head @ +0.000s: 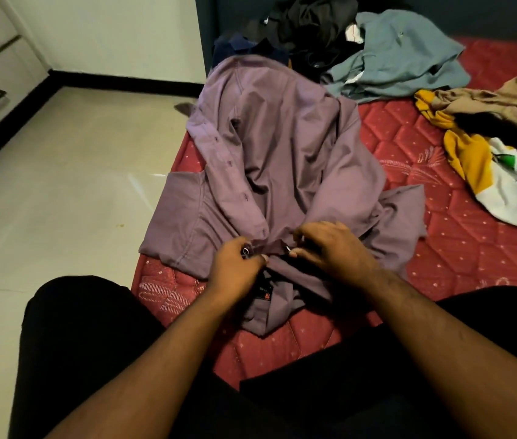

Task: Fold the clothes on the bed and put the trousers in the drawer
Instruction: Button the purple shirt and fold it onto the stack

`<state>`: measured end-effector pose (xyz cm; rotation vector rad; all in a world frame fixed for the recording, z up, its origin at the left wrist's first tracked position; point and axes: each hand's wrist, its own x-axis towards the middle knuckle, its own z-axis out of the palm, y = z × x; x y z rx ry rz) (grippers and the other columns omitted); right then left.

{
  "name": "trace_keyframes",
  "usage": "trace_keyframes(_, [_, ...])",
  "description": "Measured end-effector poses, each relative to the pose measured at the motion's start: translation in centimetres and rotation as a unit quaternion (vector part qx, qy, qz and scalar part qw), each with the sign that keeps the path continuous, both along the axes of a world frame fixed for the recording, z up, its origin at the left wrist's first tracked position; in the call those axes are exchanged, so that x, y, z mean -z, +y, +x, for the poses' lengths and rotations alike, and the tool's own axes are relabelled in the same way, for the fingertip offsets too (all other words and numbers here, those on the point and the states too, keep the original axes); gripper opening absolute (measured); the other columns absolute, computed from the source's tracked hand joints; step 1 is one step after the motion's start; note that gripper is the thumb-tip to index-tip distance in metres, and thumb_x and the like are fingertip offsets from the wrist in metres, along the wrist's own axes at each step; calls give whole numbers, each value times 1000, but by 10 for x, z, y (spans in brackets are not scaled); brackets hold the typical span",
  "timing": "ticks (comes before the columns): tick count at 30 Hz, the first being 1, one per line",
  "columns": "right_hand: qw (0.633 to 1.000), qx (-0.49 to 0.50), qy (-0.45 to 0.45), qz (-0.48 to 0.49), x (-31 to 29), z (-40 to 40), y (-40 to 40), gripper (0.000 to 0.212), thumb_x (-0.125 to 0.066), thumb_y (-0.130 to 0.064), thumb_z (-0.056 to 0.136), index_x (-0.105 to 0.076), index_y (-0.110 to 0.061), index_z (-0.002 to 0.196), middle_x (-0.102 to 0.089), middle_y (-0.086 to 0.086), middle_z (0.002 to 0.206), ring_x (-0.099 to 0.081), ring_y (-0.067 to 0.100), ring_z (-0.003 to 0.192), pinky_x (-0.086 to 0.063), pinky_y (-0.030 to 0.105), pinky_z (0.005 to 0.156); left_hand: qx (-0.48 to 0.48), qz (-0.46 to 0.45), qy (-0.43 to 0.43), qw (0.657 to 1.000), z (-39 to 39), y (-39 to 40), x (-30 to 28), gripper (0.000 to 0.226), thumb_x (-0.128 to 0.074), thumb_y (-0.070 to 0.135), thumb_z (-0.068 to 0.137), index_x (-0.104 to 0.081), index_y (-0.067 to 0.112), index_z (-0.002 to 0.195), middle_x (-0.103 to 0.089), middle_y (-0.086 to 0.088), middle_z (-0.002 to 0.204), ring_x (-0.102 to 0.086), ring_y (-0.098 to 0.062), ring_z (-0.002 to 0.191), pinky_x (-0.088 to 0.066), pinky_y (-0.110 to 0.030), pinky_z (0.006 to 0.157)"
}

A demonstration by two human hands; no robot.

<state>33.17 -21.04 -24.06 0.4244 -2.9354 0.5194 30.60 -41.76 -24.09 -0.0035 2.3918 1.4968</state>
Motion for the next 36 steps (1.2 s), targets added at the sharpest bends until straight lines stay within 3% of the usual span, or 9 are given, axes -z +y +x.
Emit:
trace_keyframes(6, [950, 277, -41, 136, -63, -28, 88, 22, -62, -25, 82, -67, -25, 104, -61, 8, 105, -56, 33, 105, -43, 38, 83, -2, 393, -113, 912, -89, 35, -107, 8, -64, 4, 89, -63, 8, 96, -69, -12, 87, -66, -25, 77, -55, -44, 86])
trace_keyframes(10, [918, 385, 70, -66, -160, -55, 130, 13, -57, -5, 79, -69, -7, 84, -66, 25, 90, -62, 42, 90, -50, 40, 73, 236, 77, 7, 969, -137, 34, -208, 49, -83, 11, 72, -60, 0, 114, -67, -15, 102, -65, -30, 96, -47, -58, 99])
trace_keyframes(12, [900, 392, 134, -139, -201, -58, 137, 17, -56, -3, 79, -70, -7, 87, -68, 24, 91, -64, 39, 86, -48, 40, 70, 375, -88, -7, 923, -142, 26, -248, 44, -82, 8, 70, -66, -4, 109, -70, -21, 103, -67, -36, 100, -50, -55, 97])
trace_keyframes(16, [848, 354, 175, -354, -214, -62, 138, 33, -44, 4, 79, -63, -23, 88, -67, 16, 88, -65, 28, 64, -56, 40, 64, 456, -127, -89, 876, -134, 2, -277, 23, -72, -3, 77, -76, 10, 96, -74, -13, 101, -69, -31, 96, -53, -44, 90])
trace_keyframes(20, [962, 260, -70, -51, -154, -45, 110, 33, -62, -4, 84, -64, -13, 115, -67, 15, 110, -63, 32, 102, -45, 32, 79, 135, -452, 333, 816, -115, -5, -197, 38, -73, 29, 82, -58, 26, 116, -56, -8, 118, -55, -31, 105, -46, -39, 83])
trace_keyframes(22, [970, 207, -127, 31, -113, -32, 82, 46, -67, -19, 84, -57, -15, 130, -63, 15, 123, -59, 34, 111, -45, 34, 89, 21, -322, 413, 852, -76, -16, -124, 27, -71, 31, 82, -56, 18, 100, -56, -10, 99, -56, -32, 89, -41, -37, 70])
trace_keyframes(26, [980, 130, -153, -2, -62, -20, 19, 46, -59, -41, 82, -63, -17, 121, -63, 9, 118, -59, 29, 109, -46, 37, 91, -29, -128, 202, 971, -36, -28, -22, 8, -66, 16, 87, -67, 11, 92, -69, -11, 94, -64, -33, 90, -46, -35, 71])
trace_keyframes(33, [969, 113, -182, 123, 14, -17, -39, 39, -52, -37, 90, -51, -22, 126, -56, 5, 130, -51, 26, 120, -39, 37, 95, -94, -95, 45, 990, -46, -22, 18, 37, -73, 18, 81, -67, 15, 118, -72, -7, 107, -66, -26, 99, -49, -28, 86])
trace_keyframes(36, [940, 50, -331, 72, -1, -18, -39, 19, -58, -24, 89, -68, -12, 101, -66, 14, 99, -63, 26, 96, -44, 34, 80, -120, 39, -10, 992, -35, -7, 16, 43, -78, 8, 77, -63, 4, 117, -70, -10, 97, -66, -26, 89, -51, -29, 83])
